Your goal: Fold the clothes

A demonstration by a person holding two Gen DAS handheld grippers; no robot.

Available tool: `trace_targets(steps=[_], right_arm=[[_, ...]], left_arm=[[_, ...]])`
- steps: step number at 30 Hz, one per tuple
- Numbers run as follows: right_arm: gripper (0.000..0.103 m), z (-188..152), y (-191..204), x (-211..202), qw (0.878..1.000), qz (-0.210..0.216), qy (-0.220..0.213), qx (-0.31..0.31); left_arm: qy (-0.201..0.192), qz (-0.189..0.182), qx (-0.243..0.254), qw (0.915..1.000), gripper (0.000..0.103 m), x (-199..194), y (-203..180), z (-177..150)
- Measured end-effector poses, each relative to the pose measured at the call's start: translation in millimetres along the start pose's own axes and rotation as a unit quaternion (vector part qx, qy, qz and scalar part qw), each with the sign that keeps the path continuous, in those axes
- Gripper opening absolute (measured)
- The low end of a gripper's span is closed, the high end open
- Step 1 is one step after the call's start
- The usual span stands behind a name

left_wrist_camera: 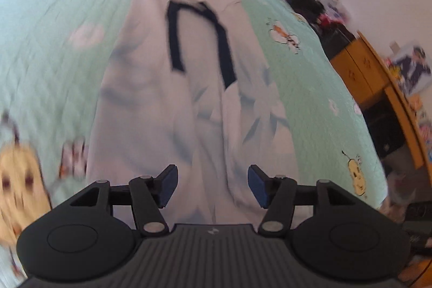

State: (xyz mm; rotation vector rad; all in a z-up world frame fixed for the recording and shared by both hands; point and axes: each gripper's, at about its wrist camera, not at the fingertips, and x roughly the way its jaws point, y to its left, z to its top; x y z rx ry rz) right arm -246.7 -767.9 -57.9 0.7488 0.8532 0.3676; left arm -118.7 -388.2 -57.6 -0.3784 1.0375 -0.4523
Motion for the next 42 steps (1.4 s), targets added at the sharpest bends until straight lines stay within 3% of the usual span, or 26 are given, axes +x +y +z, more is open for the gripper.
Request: trace_targets(steps=[3,5,10,12,14,16,18,20,22,24,26,27,29,33,36,39,42], right_arm=[[0.067,-8.1,26.3,20.8,0.992,-0.065,-0.002,-0.111],[0.067,-13.6,39.0,31.1,0.983,-0.093,0.007,-0.158],[0.067,-23.8,44.1,37.5,0.987,-0.055,0.026,-0.151],[0.067,-19.5,45.7,39.4,0.987,-0.059,0.001,-0.15],[0.067,-13.7,57.2,41.9,0.974,-0.085,-0.029,-0.206],[0.067,-13.2,71.7,50.5,0.947,-0.118,-0.038,-0.295],[0.067,-16.8,82.0,63.9,0.919,-0.138,-0.018,-0.369],[0.067,-25.7,88.4,73.1,0.894,-0.134,-0.002,-0.428],[0.065,-31.8,90.3,80.7,0.878,-0.131,0.014,-0.46],[0.056,-33.1,89.5,87.4,0.87,-0.137,0.024,-0.474],[0.023,-30.2,87.7,90.2,0.874,-0.138,0.033,-0.465],[0.016,-28.2,87.0,90.8,0.878,-0.136,0.038,-0.457],[0.014,-26.4,90.5,85.5,0.888,-0.129,0.035,-0.439],[0.014,-26.2,119.4,69.8,0.917,-0.057,0.035,-0.393],[0.017,-41.2,143.6,81.9,0.916,-0.035,0.058,-0.394],[0.038,-54.8,148.0,97.4,0.914,-0.051,0.078,-0.396],[0.047,-55.4,135.4,84.8,0.937,-0.031,0.08,-0.34]], left_arm=[[0.012,0.002,-0.023,0.9997,0.06,-5.4,2.1,-21.2],[0.009,-0.006,-0.011,0.9999,0.06,-11.4,-4.7,-26.7],[0.001,-0.023,-0.003,0.9997,0.06,-16.1,-20.8,-30.2],[0.004,-0.017,-0.024,0.9996,0.06,-10.4,-21.1,-28.2],[0.008,-0.007,-0.06,0.9982,0.06,-9.7,-13.3,-27.9],[0.007,0.003,-0.087,0.9962,0.06,-12.6,-5.2,-28.1],[0.002,0.014,-0.089,0.9959,0.06,-20.6,0.4,-28.3],[-0.002,0.022,-0.091,0.9956,0.06,-28.7,6.3,-29.1],[-0.003,0.026,-0.099,0.9948,0.06,-34.6,13.1,-29.9],[0.0,0.032,-0.108,0.9936,0.06,-38.4,18.9,-31.0],[0.002,0.034,-0.108,0.9936,0.06,-41.0,21.6,-32.4],[0.002,0.033,-0.103,0.9941,0.06,-41.6,20.9,-33.1],[0.004,0.024,-0.097,0.995,0.06,-41.7,18.7,-34.1],[-0.01,-0.019,-0.118,0.9928,0.061,-42.9,21.1,-33.0],[-0.014,-0.028,-0.142,0.9894,0.062,-45.6,30.4,-31.7],[-0.007,-0.032,-0.156,0.9872,0.062,-47.0,36.7,-32.9],[0.001,-0.047,-0.16,0.9861,0.062,-47.9,39.8,-36.8]])
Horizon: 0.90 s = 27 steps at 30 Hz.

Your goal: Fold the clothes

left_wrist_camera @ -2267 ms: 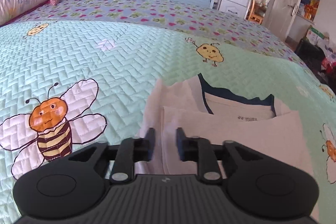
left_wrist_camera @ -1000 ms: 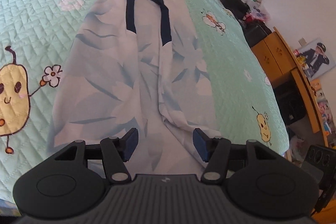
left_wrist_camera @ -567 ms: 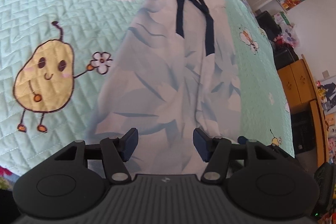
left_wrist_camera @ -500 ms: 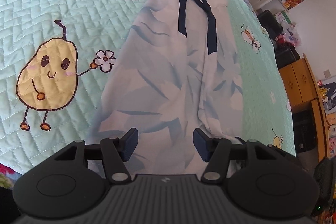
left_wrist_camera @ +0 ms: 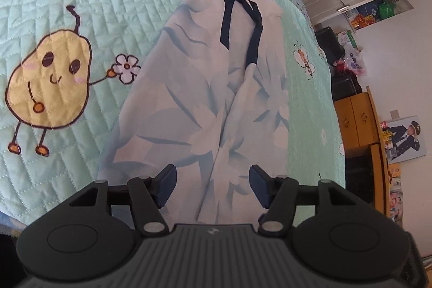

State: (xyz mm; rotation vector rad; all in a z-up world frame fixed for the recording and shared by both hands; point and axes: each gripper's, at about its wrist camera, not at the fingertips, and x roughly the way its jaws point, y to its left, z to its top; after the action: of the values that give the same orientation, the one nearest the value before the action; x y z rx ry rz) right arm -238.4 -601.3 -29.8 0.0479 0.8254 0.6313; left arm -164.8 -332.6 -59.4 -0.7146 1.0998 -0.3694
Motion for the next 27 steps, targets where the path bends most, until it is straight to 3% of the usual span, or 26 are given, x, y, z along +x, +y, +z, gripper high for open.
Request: trace_targets(steps=[2,3,7,9,13,18,27], right_arm=[[0.053,-7.5,-17.1,-17.2,0.997,0.027,-0.018,0.063],[0.053,-10.6,-27.1,-27.3,0.995,0.02,-0.032,0.089],[0.053,-36.0,-66.3,-61.4,0.982,-0.058,-0.062,0.169],[0.053,-50.7,-88.9,-69.7,0.969,-0.054,-0.063,0.232],[0.053,-78.5,-115.5,-71.2,0.938,0.006,-0.069,0.34],[0.053,-90.5,-116.0,-64.8,0.919,0.033,-0.069,0.387],[0.053,-93.6,-117.5,-63.2,0.912,0.053,-0.074,0.399]], left_arm=[[0.006,-0.002,-0.003,1.0,0.062,1.6,2.1,-1.4],[0.009,-0.003,-0.004,0.9999,0.062,2.5,3.1,-2.1],[0.02,-0.002,0.004,0.9998,0.062,8.6,1.2,-6.1],[0.027,-0.002,0.021,0.9994,0.063,13.3,-6.3,-8.9],[0.03,0.022,0.05,0.9981,0.063,22.8,-18.6,-14.0],[0.029,0.024,0.042,0.9984,0.063,25.2,-16.3,-13.2],[0.037,0.022,0.06,0.9973,0.061,27.0,-29.6,-18.6]])
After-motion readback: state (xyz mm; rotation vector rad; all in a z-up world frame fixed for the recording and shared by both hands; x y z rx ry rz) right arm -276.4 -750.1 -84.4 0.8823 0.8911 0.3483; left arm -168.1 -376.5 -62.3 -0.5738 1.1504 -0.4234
